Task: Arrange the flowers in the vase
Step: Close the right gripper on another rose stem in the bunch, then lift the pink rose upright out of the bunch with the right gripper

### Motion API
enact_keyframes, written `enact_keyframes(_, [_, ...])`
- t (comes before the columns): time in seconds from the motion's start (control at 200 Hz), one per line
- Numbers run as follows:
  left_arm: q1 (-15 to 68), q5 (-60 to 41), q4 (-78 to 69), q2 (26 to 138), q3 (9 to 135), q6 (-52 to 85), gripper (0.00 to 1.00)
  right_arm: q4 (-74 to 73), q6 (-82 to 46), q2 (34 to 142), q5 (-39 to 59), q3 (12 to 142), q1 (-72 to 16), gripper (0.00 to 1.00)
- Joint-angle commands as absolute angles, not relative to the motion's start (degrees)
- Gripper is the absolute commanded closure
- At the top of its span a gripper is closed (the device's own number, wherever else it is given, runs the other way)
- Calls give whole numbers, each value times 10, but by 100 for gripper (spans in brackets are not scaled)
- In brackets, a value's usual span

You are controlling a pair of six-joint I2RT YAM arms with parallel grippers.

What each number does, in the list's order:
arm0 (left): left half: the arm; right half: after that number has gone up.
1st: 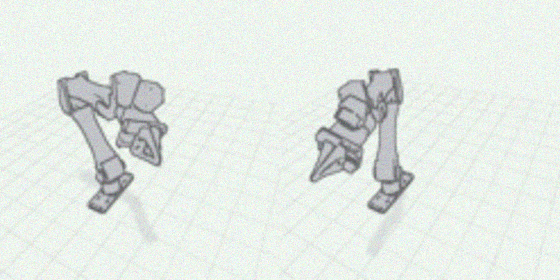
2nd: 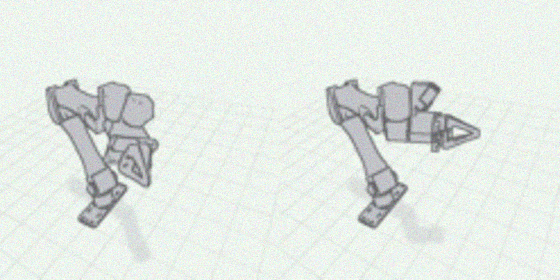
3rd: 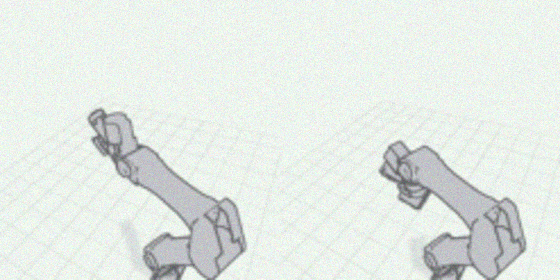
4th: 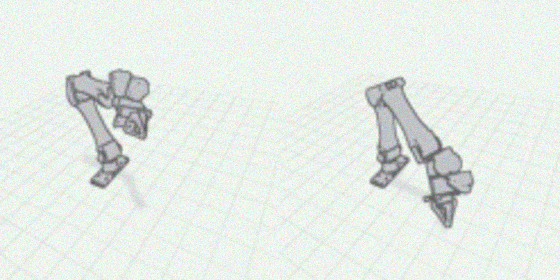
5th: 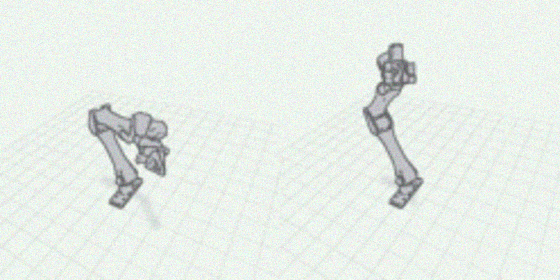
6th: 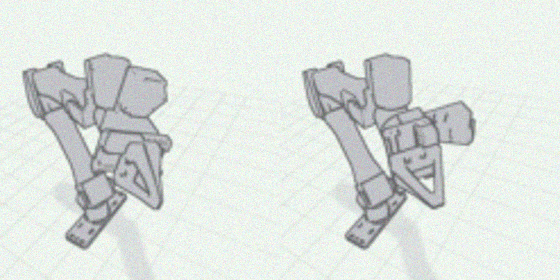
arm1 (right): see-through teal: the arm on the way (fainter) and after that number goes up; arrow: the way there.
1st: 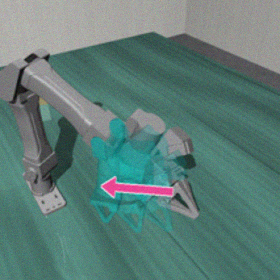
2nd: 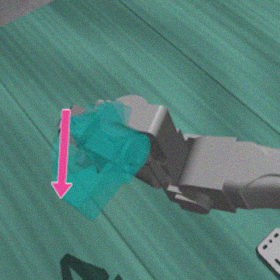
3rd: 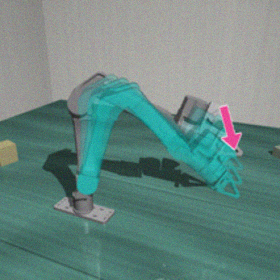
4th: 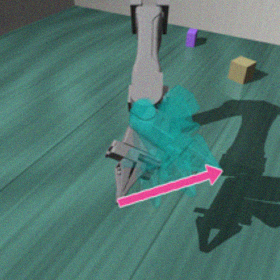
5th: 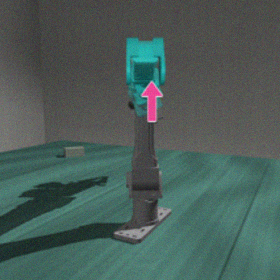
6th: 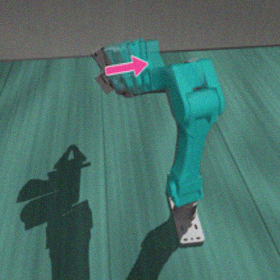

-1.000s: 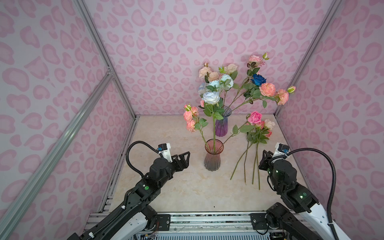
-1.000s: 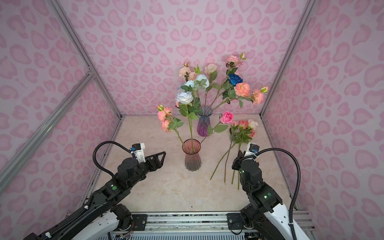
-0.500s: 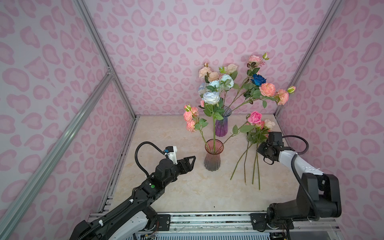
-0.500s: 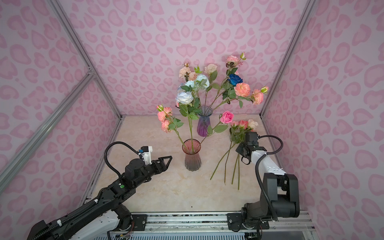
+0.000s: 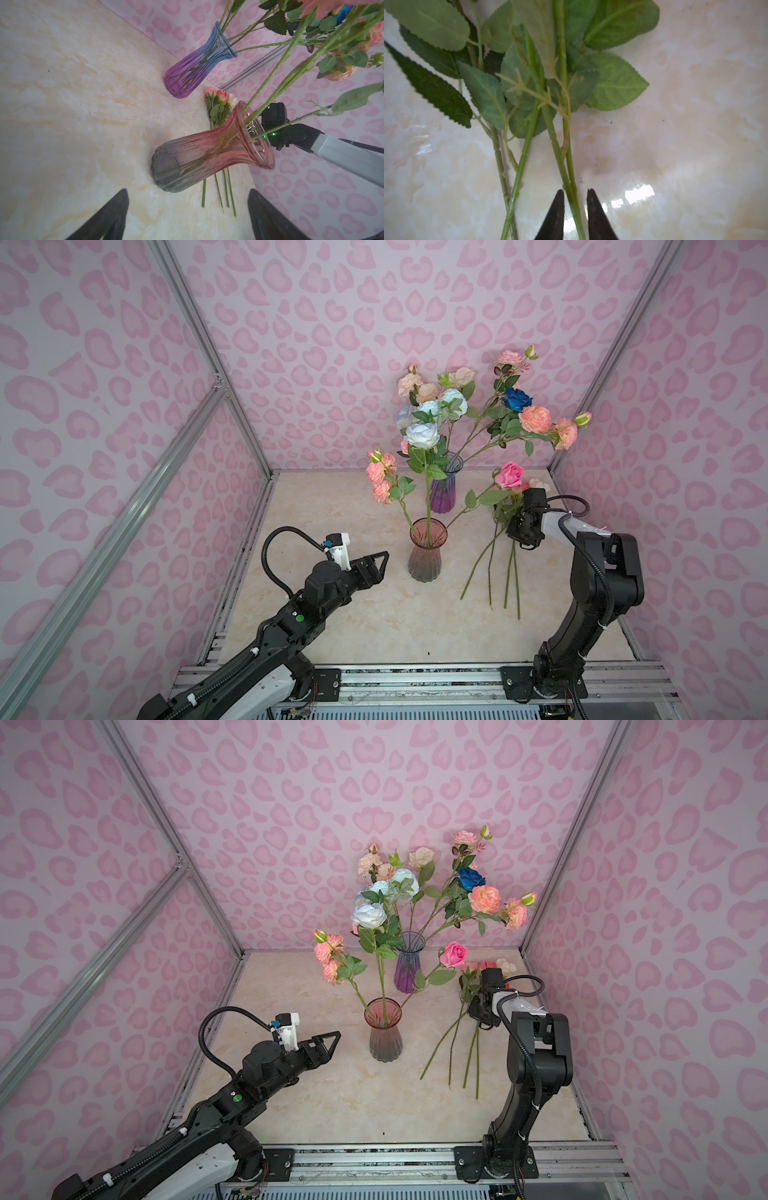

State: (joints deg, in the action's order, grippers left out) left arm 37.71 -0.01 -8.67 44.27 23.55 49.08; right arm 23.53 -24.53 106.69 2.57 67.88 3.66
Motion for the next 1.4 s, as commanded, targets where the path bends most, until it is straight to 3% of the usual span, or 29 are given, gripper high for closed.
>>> enact_keyframes(0.0, [377,3,-83,441,238,482,9,250,-227,1087,19,693,36,80])
enact_keyframes(0.395, [377,1,-74,441,249,476,9,245,-213,1091,31,701,34,97])
enact_keyframes(0.655, [377,7,-68,427,246,473,9,240,-221,1011,35,672,6,100])
enact_keyframes(0.915, [376,17,-57,413,248,467,9,234,-255,868,39,614,-6,100])
enact_keyframes(1.395, [375,37,-25,402,288,437,8,170,-235,486,54,496,-55,100])
